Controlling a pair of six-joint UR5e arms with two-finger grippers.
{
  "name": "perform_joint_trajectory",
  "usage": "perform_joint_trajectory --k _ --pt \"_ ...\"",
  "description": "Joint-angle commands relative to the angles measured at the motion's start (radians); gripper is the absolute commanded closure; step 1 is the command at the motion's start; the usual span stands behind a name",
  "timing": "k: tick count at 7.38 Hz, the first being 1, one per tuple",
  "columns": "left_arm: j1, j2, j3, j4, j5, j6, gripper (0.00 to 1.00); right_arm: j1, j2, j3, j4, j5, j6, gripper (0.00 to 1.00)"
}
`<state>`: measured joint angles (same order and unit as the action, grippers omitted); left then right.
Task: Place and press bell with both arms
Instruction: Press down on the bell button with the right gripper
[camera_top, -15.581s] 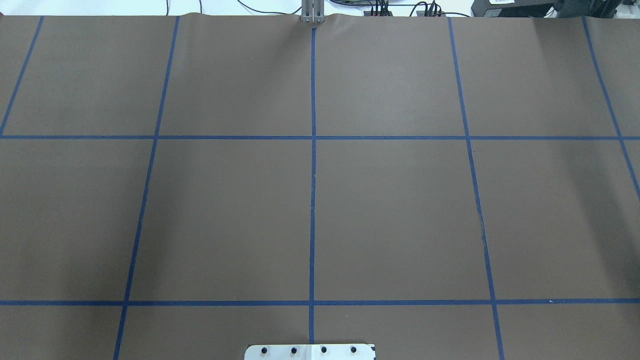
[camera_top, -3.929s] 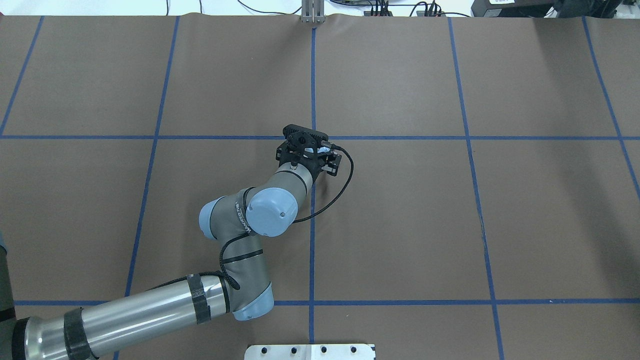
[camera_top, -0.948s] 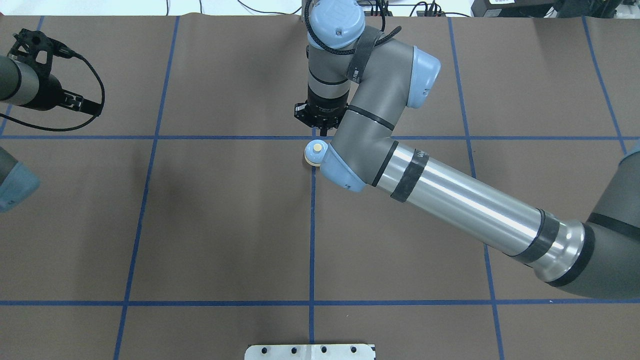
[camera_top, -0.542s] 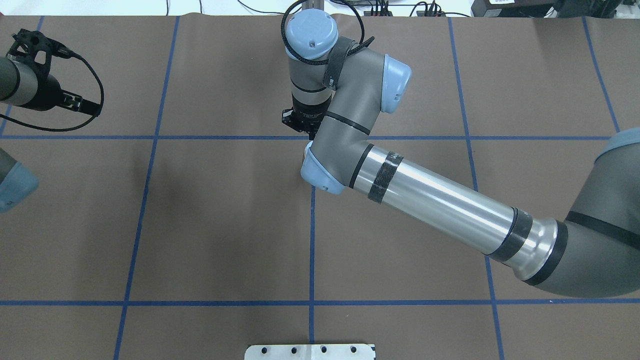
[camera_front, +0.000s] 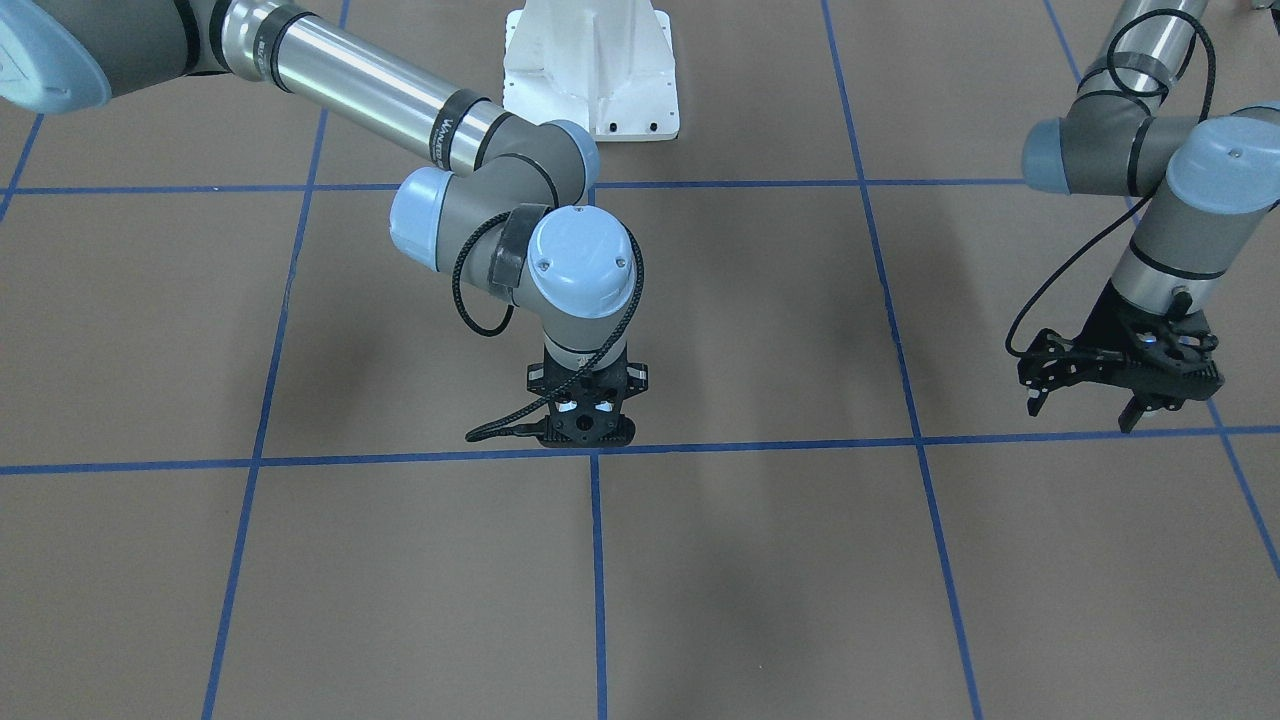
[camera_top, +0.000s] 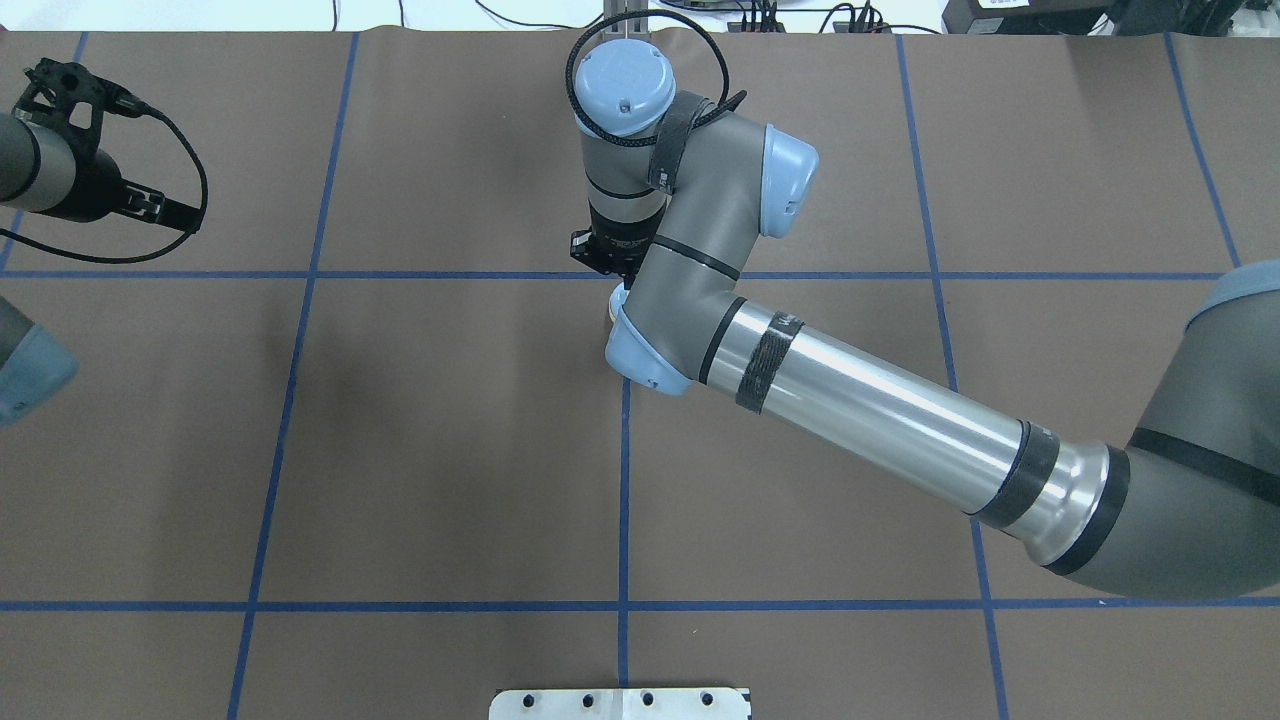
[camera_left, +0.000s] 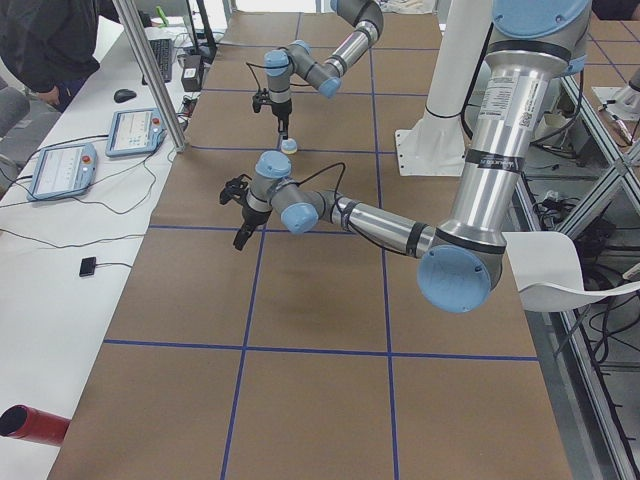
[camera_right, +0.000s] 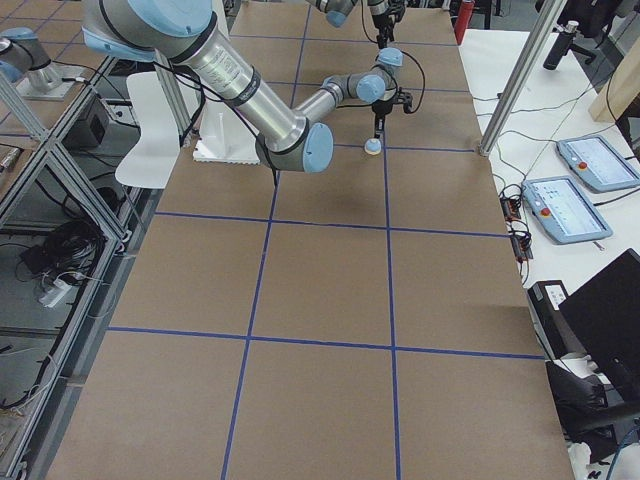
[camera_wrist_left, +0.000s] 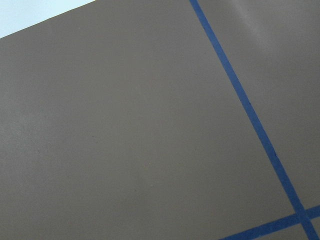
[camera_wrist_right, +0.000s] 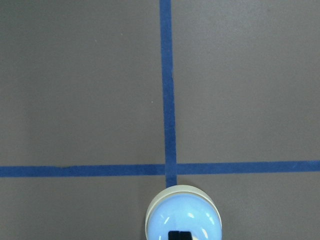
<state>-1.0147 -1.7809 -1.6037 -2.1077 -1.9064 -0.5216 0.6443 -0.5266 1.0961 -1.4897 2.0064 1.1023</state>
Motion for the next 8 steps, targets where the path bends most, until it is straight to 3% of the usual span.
perform_joint_trajectory --k 1,6,8 --pt "0.001 0.000 0.002 0.000 0.001 0.000 0.00 -0.009 -0.009 0.001 0.000 0.000 -0.001 1.00" --pt "0.002 0.001 0.007 -0.002 0.003 0.000 0.00 -0.015 -0.010 0.002 0.000 -0.002 -0.001 1.00" --pt "0.001 0.001 0.007 -0.002 0.003 0.000 0.00 0.001 -0.001 0.043 -0.003 0.008 0.005 1.00"
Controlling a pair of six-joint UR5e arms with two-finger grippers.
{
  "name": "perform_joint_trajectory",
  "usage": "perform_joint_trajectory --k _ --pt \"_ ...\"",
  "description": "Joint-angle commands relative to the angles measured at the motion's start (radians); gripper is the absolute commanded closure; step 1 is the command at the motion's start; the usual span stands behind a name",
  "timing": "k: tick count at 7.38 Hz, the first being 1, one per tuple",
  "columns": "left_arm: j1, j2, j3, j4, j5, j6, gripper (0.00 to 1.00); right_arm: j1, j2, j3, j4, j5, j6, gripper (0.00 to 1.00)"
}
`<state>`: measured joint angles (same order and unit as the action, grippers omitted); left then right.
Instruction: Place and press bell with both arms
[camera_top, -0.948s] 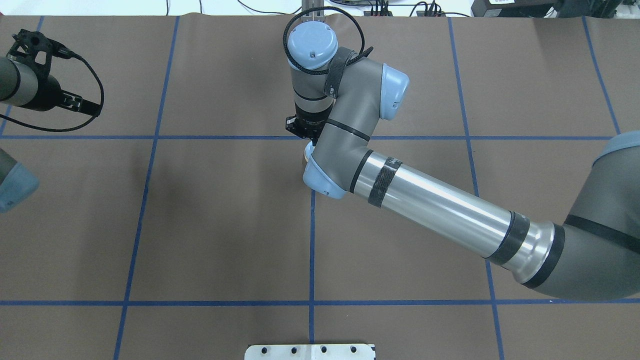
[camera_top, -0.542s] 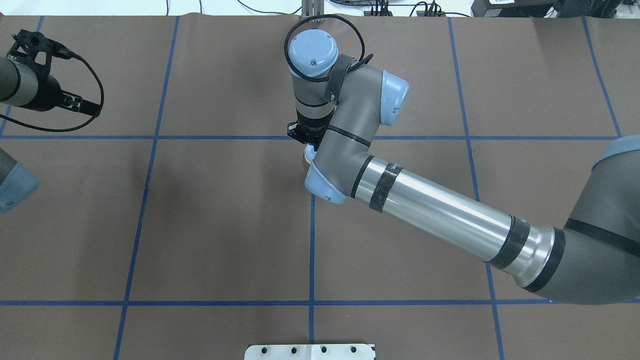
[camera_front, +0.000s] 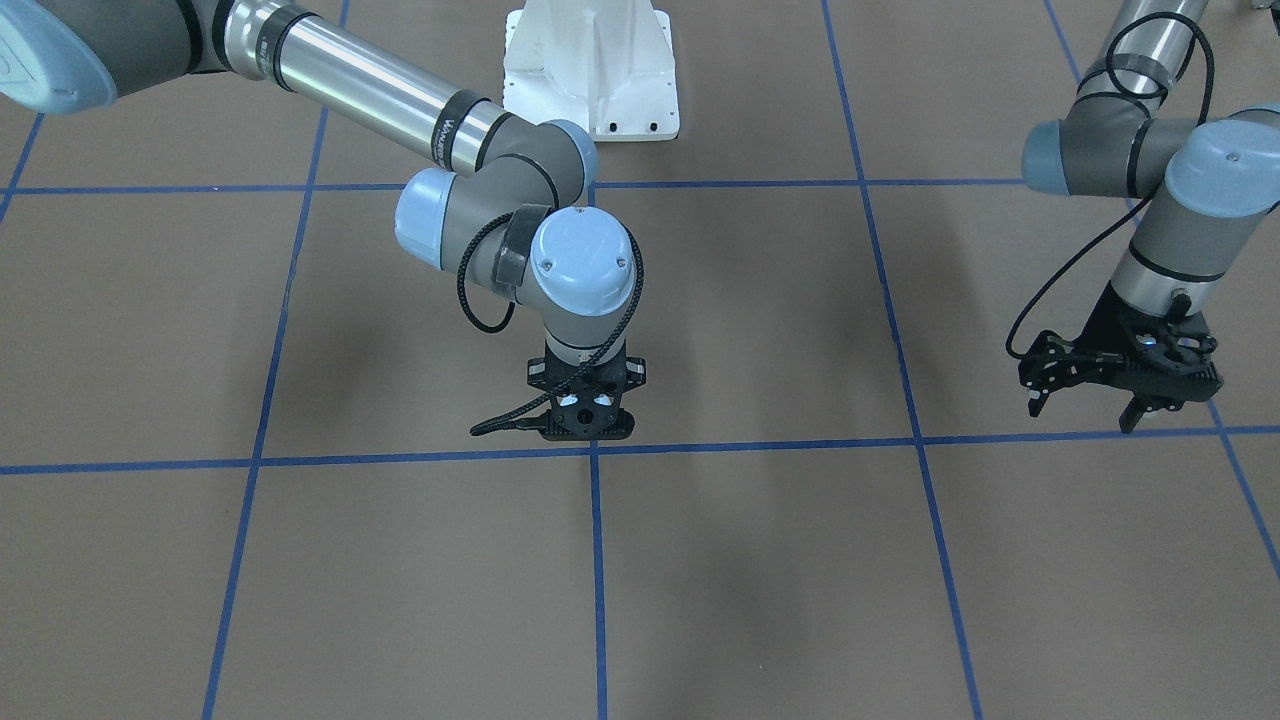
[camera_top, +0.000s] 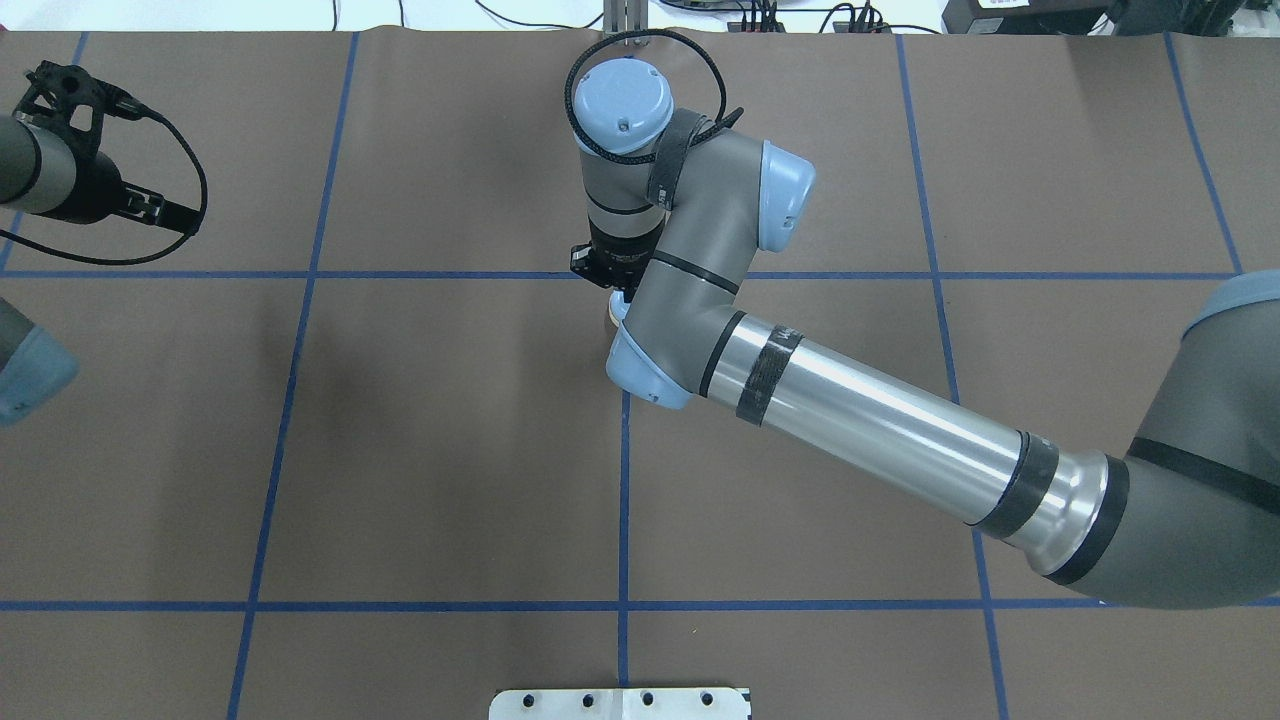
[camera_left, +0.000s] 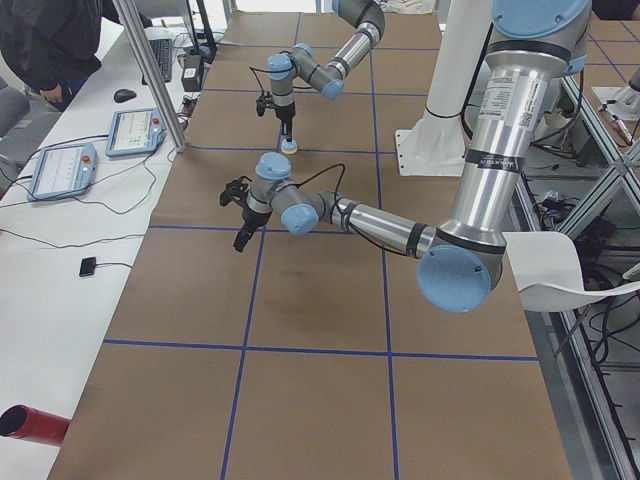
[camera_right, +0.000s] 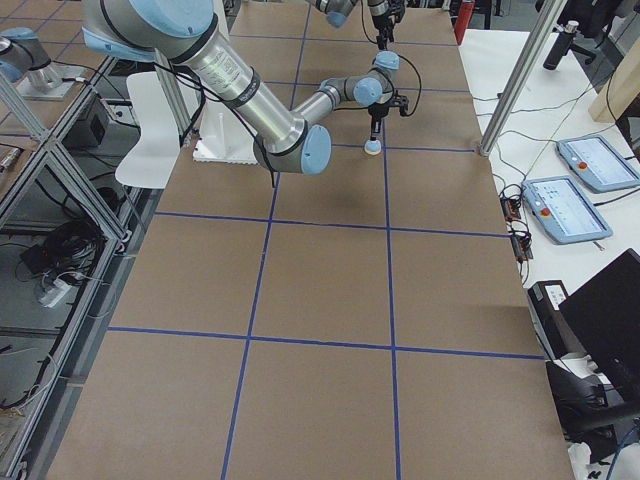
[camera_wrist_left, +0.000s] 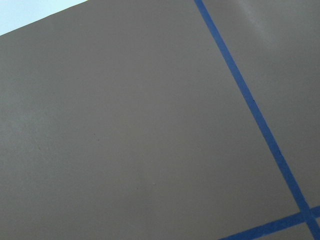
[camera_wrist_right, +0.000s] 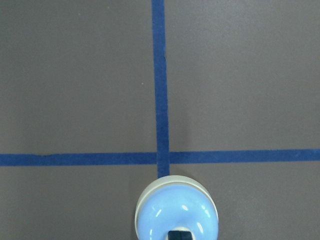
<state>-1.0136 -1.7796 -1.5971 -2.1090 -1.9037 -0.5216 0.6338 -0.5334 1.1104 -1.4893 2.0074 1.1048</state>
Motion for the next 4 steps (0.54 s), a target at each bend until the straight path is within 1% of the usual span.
perform_joint_trajectory --k 1,2,3,4 --pt "-0.002 0.000 0.000 0.000 -0.003 0.000 0.00 0.024 0.000 0.072 -0.014 0.011 0.009 0.78" --pt "-0.002 0.021 -0.007 0.000 -0.011 0.006 0.00 0.039 -0.040 0.145 -0.038 0.017 0.009 0.19" --pt "-0.019 0.032 -0.007 0.003 -0.052 0.043 0.00 0.070 -0.119 0.264 -0.098 0.020 -0.006 0.01" --pt "-0.054 0.042 -0.004 0.015 -0.108 0.054 0.00 0.104 -0.211 0.345 -0.104 0.027 -0.032 0.01"
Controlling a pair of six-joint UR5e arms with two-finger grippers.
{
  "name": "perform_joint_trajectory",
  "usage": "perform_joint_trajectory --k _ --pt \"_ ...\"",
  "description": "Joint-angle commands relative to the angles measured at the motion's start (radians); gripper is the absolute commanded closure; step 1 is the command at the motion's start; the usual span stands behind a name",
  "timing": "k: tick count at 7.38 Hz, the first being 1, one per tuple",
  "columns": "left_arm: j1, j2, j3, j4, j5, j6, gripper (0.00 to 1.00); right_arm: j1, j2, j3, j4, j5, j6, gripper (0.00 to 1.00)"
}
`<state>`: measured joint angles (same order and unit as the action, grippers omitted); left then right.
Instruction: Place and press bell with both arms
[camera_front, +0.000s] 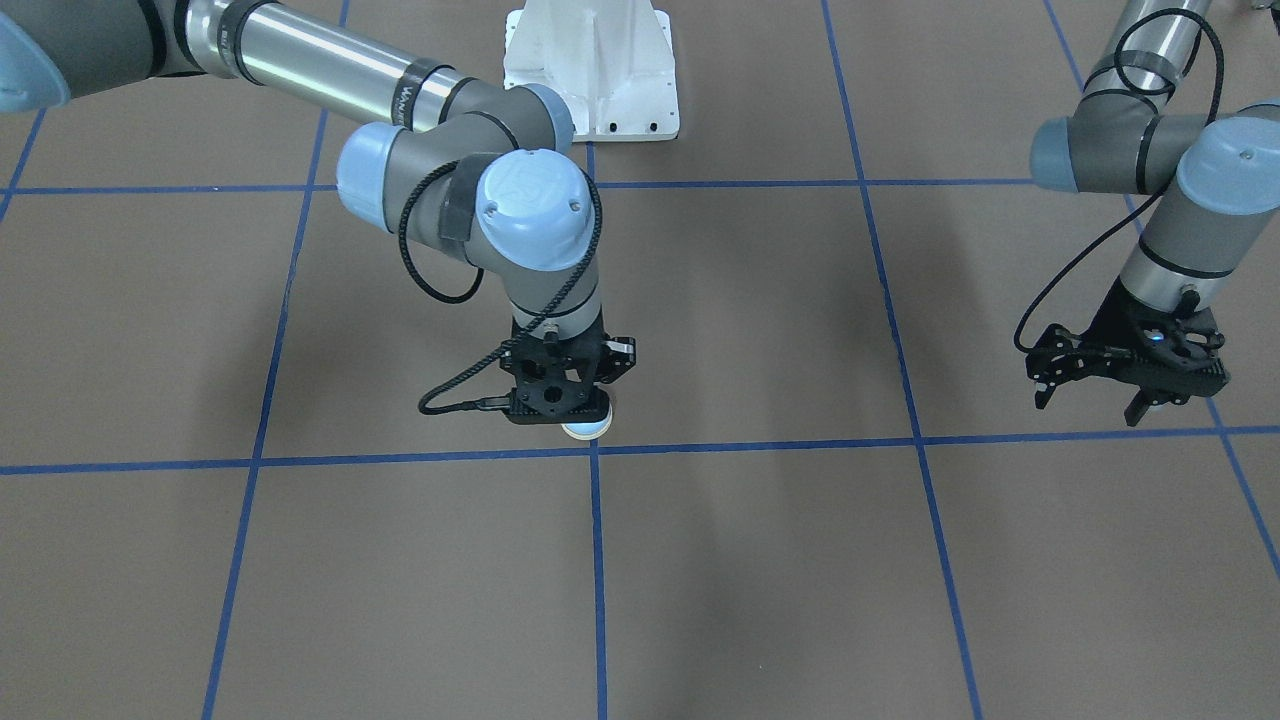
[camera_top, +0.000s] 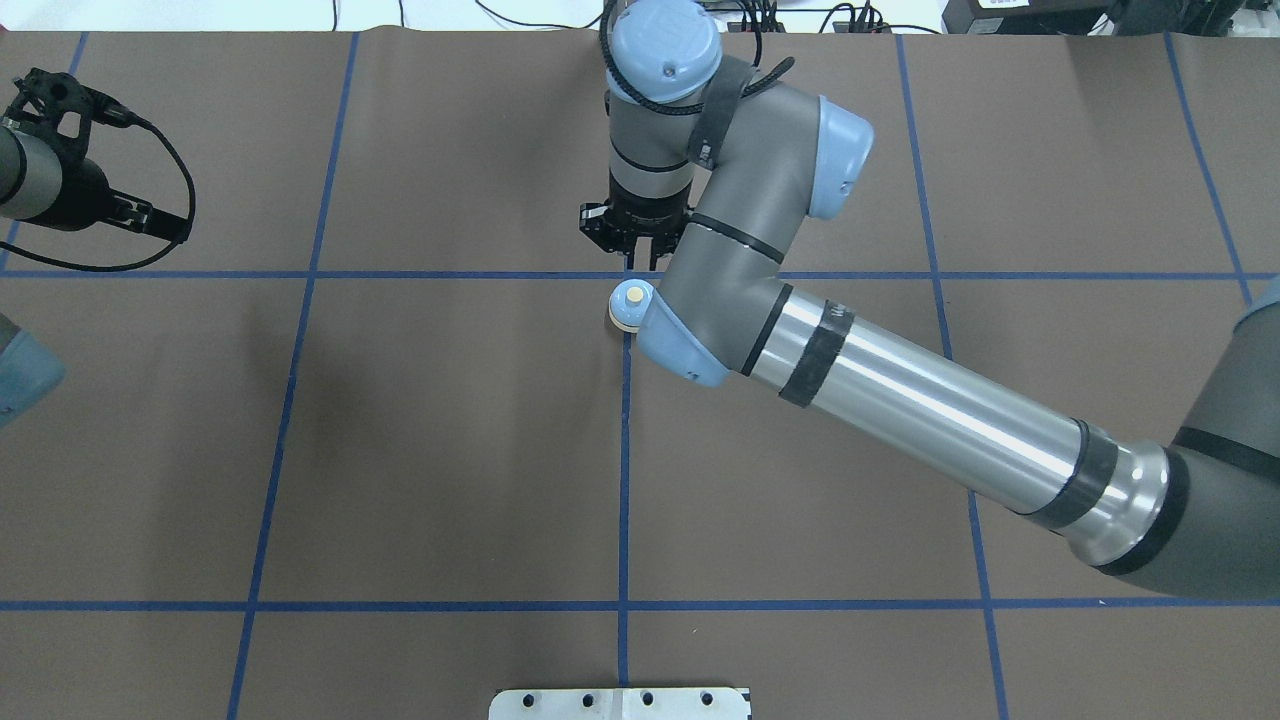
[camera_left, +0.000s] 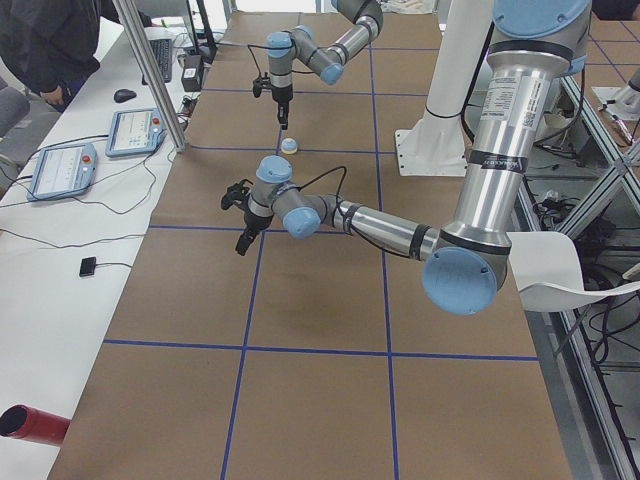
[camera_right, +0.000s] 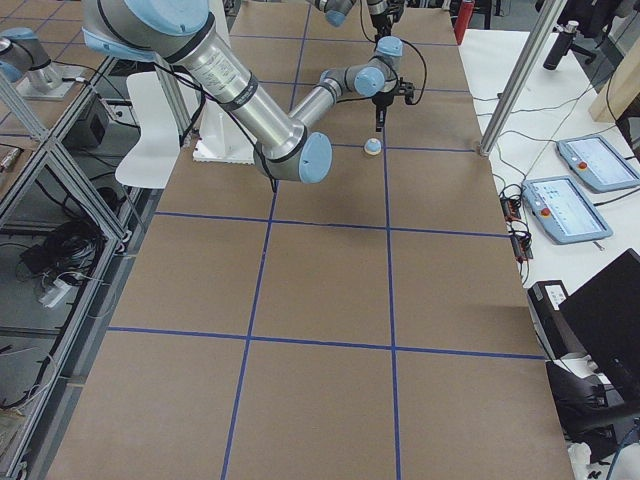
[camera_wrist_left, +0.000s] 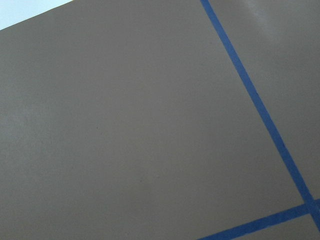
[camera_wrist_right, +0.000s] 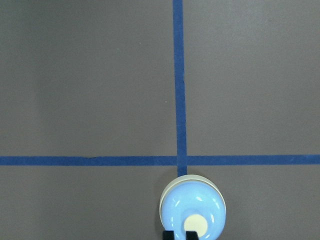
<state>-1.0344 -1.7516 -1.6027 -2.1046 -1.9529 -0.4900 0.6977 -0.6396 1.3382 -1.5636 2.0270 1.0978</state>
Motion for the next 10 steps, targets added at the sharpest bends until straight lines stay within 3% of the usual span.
perform_joint_trajectory --k 1,3,4,5,7,10 --pt "-0.080 0.046 0.009 0.012 -0.102 0.106 0.00 0.077 -0.194 0.192 -0.029 0.012 -0.126 0.01" --pt "-0.216 0.111 0.023 0.027 -0.214 0.250 0.00 0.171 -0.352 0.307 -0.026 0.076 -0.276 0.01" --pt "-0.301 0.118 0.030 0.104 -0.280 0.384 0.00 0.213 -0.418 0.335 -0.017 0.090 -0.355 0.00" --pt "-0.379 0.144 0.018 0.183 -0.291 0.494 0.00 0.254 -0.478 0.369 -0.015 0.096 -0.424 0.00" --pt "-0.507 0.153 0.012 0.347 -0.291 0.676 0.00 0.372 -0.598 0.416 -0.013 0.227 -0.577 0.00" --pt "-0.562 0.161 0.003 0.478 -0.291 0.705 0.00 0.564 -0.803 0.415 -0.016 0.298 -0.914 0.00"
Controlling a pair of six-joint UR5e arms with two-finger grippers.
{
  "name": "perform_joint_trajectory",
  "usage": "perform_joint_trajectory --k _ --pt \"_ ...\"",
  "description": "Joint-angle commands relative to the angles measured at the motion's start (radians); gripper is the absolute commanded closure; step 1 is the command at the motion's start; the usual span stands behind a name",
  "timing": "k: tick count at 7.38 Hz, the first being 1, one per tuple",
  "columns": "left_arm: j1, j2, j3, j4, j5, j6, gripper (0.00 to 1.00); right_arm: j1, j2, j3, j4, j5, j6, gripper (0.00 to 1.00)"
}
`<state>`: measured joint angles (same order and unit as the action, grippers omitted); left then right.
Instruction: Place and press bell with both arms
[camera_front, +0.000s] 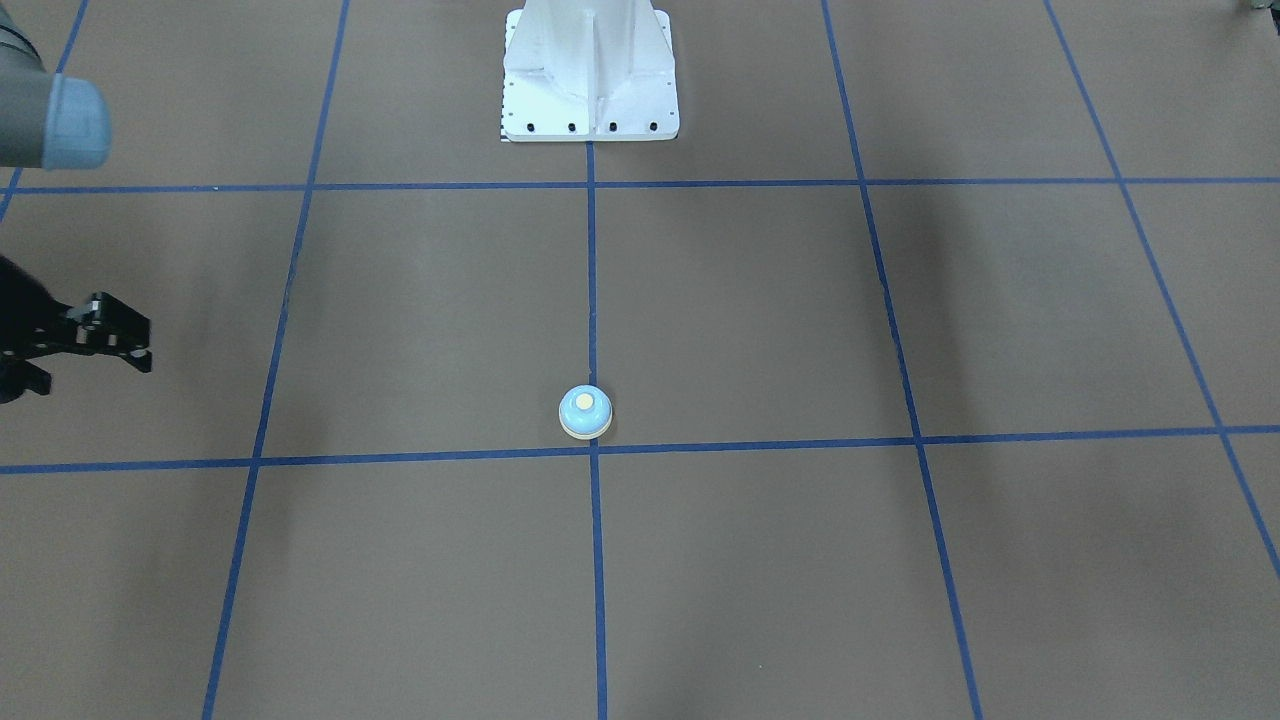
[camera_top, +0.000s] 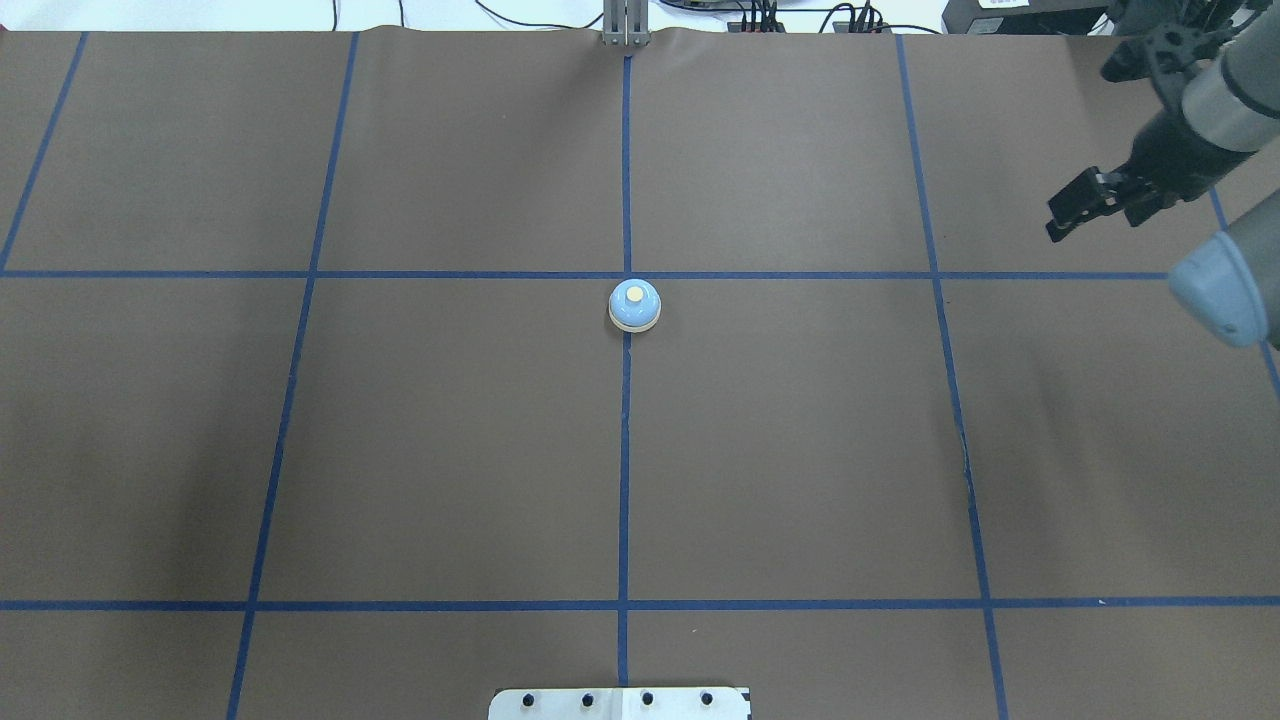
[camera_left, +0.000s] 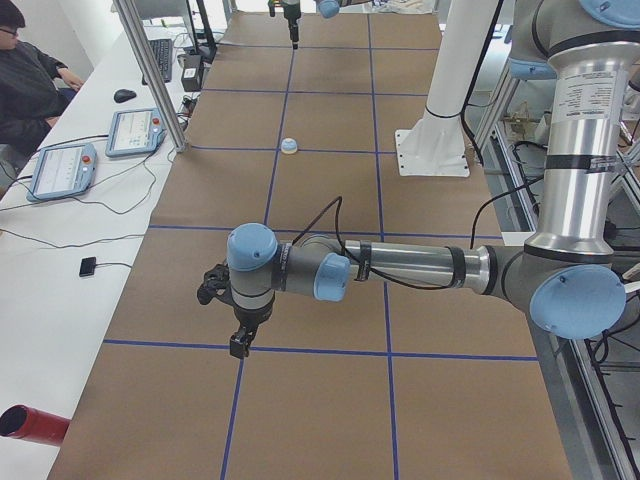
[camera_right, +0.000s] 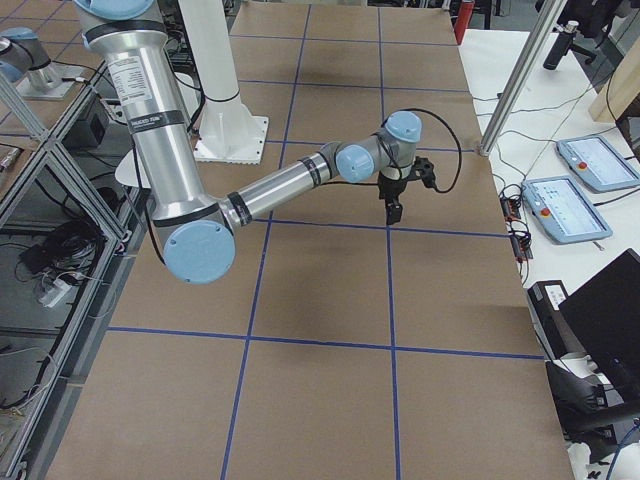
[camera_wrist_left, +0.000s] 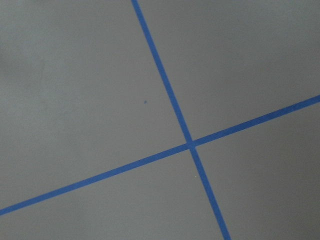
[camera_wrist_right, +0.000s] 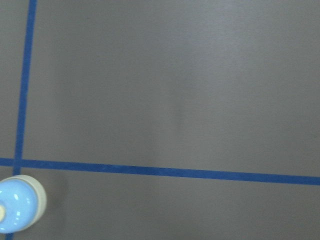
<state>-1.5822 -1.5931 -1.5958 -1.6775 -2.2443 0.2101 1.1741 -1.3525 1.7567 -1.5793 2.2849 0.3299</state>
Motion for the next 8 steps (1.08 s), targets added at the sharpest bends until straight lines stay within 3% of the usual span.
perform_joint_trajectory --k 1,3,5,8 --pt "-0.013 0.013 -0.013 0.052 0.000 0.000 0.00 0.166 -0.171 -0.005 -0.001 0.076 -0.254 0.00" --pt "-0.013 0.013 -0.030 0.052 0.002 -0.018 0.00 0.295 -0.258 -0.046 -0.001 0.152 -0.395 0.00" --pt "-0.012 0.015 -0.038 0.052 0.000 -0.038 0.00 0.404 -0.269 -0.116 -0.004 0.159 -0.513 0.00" --pt "-0.010 0.013 -0.038 0.050 0.000 -0.054 0.00 0.469 -0.263 -0.085 -0.097 0.160 -0.534 0.00"
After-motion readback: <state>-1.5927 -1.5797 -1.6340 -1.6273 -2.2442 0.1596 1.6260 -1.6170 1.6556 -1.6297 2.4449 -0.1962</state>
